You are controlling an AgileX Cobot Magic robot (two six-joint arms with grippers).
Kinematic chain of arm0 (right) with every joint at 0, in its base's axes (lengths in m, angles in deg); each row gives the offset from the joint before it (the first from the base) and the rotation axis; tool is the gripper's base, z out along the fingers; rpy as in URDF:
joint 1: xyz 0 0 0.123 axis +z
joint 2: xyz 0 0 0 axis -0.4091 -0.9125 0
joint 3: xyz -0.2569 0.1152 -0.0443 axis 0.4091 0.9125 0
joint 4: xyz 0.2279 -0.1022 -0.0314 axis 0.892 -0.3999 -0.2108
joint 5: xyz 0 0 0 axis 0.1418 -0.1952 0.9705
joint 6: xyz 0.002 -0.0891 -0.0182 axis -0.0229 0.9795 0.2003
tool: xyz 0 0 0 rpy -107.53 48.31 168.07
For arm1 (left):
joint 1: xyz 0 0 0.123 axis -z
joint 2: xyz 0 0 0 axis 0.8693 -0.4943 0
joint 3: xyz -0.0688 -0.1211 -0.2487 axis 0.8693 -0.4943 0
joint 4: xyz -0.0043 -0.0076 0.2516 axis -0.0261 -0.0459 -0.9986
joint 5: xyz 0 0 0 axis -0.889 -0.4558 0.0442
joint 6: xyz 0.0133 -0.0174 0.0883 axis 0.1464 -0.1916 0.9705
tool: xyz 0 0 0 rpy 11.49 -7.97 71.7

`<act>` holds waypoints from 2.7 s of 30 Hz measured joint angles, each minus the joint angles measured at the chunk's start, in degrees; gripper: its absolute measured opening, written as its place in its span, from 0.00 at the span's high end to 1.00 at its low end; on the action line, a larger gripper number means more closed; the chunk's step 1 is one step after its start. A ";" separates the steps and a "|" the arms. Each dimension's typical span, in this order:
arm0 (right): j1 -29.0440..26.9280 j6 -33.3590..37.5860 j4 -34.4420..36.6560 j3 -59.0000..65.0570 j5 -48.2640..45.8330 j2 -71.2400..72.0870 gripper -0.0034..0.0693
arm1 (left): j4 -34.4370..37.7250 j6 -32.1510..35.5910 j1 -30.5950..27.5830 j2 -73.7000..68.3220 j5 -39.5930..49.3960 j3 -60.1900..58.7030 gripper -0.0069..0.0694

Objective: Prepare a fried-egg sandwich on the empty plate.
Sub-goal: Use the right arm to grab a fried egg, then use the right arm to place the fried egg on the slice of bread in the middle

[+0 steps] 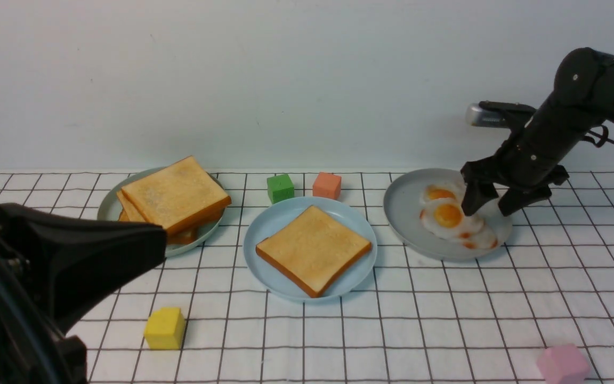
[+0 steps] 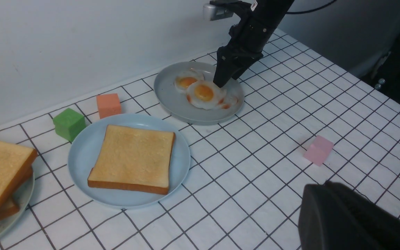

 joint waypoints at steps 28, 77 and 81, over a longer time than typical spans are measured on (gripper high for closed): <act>1.99 10.25 0.92 -4.37 -0.86 -4.66 0.45 | -0.87 0.02 0.00 0.00 -0.63 0.00 0.93; 19.42 4.95 27.55 5.41 -0.67 3.98 0.88 | -19.75 -15.37 0.00 0.00 4.31 0.00 0.93; 18.22 5.12 29.89 5.41 0.99 3.11 0.88 | -19.83 -15.44 0.00 0.00 4.36 0.00 0.93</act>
